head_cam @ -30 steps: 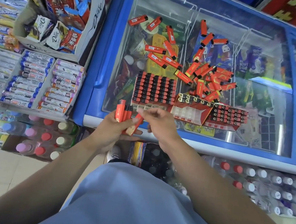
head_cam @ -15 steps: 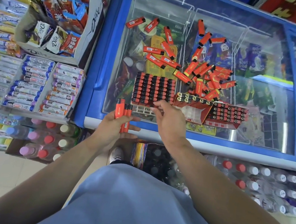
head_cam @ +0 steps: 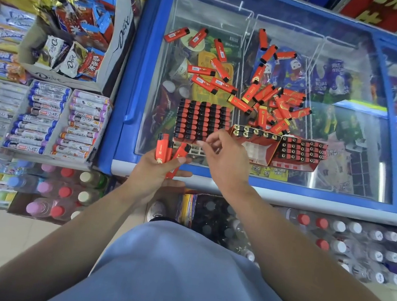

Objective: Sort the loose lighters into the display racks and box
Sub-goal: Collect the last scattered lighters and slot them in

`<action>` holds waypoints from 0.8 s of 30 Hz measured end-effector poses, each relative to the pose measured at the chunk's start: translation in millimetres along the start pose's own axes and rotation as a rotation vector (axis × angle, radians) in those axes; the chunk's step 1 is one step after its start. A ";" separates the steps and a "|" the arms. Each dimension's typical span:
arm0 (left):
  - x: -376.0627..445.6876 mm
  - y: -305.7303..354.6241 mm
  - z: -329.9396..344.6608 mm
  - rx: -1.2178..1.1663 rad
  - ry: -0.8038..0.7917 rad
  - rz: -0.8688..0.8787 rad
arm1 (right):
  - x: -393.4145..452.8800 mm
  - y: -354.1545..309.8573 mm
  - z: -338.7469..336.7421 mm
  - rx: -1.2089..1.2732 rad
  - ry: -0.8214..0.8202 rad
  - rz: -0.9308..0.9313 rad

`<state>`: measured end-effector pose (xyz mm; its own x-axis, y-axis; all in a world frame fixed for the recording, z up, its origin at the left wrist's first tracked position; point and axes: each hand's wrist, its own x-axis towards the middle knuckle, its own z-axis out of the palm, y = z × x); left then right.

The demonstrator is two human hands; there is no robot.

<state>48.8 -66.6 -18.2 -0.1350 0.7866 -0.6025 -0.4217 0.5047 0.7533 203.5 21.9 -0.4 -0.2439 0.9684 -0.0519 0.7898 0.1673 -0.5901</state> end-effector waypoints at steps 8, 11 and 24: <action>3.3 -3.7 10.3 0.023 -0.041 0.000 | -19.7 -1.6 -15.1 0.448 -0.356 0.215; 8.3 -9.6 8.9 0.023 0.074 -0.021 | -20.1 9.0 -21.3 0.516 -0.264 0.331; 6.3 -11.2 1.1 0.030 0.094 -0.081 | -6.9 2.2 -1.5 1.000 0.035 0.734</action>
<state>53.7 -66.9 -30.2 -0.1854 0.7065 -0.6830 -0.4078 0.5770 0.7076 207.8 15.9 -0.1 0.1017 0.7803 -0.6171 -0.0460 -0.6159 -0.7864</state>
